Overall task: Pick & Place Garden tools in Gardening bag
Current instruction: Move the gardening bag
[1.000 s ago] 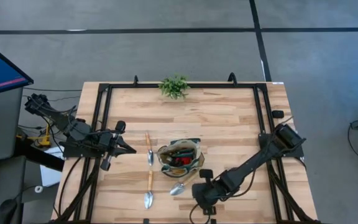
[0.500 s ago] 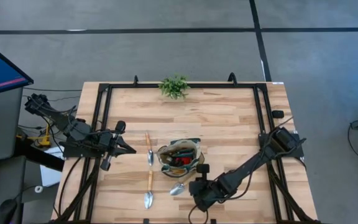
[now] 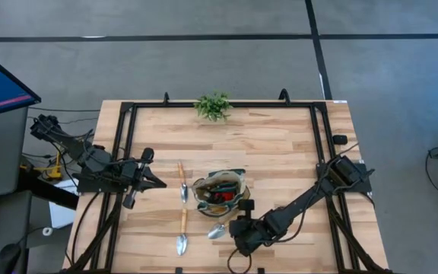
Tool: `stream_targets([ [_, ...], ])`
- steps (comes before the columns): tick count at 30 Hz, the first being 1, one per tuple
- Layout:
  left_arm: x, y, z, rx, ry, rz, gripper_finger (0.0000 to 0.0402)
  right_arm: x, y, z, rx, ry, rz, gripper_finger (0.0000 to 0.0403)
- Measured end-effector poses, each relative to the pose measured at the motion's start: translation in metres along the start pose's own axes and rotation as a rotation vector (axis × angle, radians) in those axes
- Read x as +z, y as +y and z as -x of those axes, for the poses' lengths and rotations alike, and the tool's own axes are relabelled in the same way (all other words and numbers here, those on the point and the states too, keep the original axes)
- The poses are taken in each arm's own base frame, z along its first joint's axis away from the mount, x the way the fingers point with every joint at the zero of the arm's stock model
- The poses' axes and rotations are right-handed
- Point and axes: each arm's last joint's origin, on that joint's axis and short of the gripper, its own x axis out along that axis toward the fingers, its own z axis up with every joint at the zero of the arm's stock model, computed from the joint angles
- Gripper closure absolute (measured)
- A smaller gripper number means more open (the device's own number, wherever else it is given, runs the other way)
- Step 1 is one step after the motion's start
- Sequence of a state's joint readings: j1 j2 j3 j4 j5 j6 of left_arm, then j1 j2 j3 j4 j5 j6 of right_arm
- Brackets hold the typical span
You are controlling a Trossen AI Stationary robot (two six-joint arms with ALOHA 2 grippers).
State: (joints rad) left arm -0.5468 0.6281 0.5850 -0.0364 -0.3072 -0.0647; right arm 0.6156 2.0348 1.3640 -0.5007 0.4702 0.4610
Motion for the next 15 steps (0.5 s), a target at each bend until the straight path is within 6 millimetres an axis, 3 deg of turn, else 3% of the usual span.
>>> stream_targets([
  [4,-0.004,-0.004,-0.006,-0.075,0.039,0.081,0.0400,0.004,-0.008,-0.004,-0.011,0.004,-0.029,0.0403],
  [7,-0.015,-0.013,-0.022,-0.112,0.124,0.122,0.0400,0.007,-0.011,0.000,0.015,0.008,-0.019,0.0403],
  [15,-0.056,-0.042,-0.087,-0.222,0.235,0.130,0.0400,0.010,-0.020,0.046,0.093,0.032,-0.076,0.0403],
])
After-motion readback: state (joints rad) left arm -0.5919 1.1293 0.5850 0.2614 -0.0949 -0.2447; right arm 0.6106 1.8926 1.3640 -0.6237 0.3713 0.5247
